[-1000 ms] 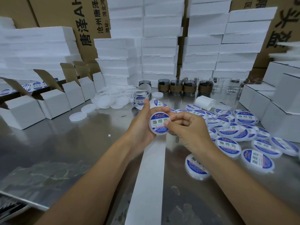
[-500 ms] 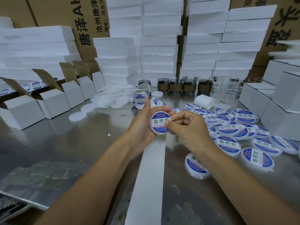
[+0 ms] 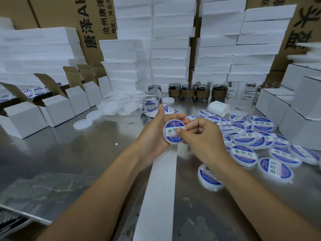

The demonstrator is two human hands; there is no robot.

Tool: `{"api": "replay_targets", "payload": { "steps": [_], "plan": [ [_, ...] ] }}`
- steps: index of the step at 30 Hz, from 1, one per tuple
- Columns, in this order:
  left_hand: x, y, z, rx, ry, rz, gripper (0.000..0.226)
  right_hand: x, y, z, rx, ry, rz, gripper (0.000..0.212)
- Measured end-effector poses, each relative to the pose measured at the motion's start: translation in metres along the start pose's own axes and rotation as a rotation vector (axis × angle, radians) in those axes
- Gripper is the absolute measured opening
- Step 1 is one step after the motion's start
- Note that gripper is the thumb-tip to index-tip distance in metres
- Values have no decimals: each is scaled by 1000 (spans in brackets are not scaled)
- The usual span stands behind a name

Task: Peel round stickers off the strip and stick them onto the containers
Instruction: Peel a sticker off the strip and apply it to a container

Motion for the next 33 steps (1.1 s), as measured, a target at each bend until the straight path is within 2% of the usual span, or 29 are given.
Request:
{"api": "replay_targets", "payload": {
  "steps": [7,14,22,26,28,33],
  "plan": [
    [-3,1,-2,29,59,-79,35,1,-2,0,-80,-48,69,14],
    [-4,1,-2,94,99,-76,59,0,-6,0,-212,-96,190,13],
    [-4,0,-2,54,72,-88,40,-1,-7,-2,-329,-56,303,7],
    [-3,1,-2,58,66,-82,37,-2,-4,1,-292,-70,305,29],
    [-3,2,-2,59,71,-76,34,-1,-3,2,-274,-73,282,33],
    [-1,5,0,90,85,-70,31,-1,-4,3,-388,-64,296,15]
  ]
}}
Point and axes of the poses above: each hand's wrist, its own x-axis towards the middle knuckle, its own z-axis out of the back of the hand, y = z × x, the point moved 2 cm from there along x, towards the middle knuckle, and after that the axes turned 2 degrees about -y, right-handed, at the moved point
